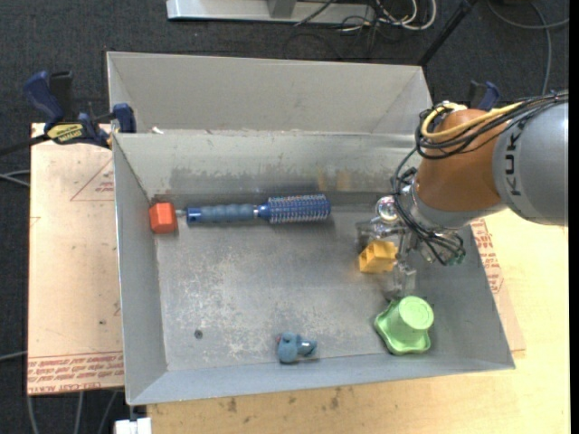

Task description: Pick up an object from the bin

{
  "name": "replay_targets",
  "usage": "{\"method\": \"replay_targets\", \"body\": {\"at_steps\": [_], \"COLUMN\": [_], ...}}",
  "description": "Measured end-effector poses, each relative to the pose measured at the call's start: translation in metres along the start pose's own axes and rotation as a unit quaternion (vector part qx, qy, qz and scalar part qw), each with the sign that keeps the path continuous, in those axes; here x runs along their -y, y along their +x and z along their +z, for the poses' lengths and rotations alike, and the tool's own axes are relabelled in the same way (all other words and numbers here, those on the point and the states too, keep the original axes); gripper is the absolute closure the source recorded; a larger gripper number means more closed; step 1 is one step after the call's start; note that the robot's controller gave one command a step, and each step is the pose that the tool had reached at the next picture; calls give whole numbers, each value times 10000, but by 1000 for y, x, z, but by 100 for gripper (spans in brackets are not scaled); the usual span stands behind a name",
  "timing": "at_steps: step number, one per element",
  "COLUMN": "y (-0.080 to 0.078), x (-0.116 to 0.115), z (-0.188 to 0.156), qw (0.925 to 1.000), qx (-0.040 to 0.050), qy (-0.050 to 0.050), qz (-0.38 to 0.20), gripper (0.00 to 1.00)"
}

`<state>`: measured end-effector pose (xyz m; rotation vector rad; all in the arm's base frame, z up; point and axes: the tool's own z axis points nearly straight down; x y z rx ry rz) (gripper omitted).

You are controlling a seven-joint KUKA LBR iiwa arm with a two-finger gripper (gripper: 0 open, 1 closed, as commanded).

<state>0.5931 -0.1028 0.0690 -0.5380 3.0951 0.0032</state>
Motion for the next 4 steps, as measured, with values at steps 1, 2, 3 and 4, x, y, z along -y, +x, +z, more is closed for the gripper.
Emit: {"method": "replay_targets", "body": {"at_steps": [1, 2, 3, 4], "y": [3, -16, -15, -23], "x": [54, 8, 11, 6], "z": [-2, -1, -2, -150], "qw": [9999, 9995, 9994, 9994], "qx": [24, 12, 18, 61], "qy": [-10, -6, 12, 35], "qz": [99, 326, 338, 343], "gripper": [0, 0, 100, 100]}}
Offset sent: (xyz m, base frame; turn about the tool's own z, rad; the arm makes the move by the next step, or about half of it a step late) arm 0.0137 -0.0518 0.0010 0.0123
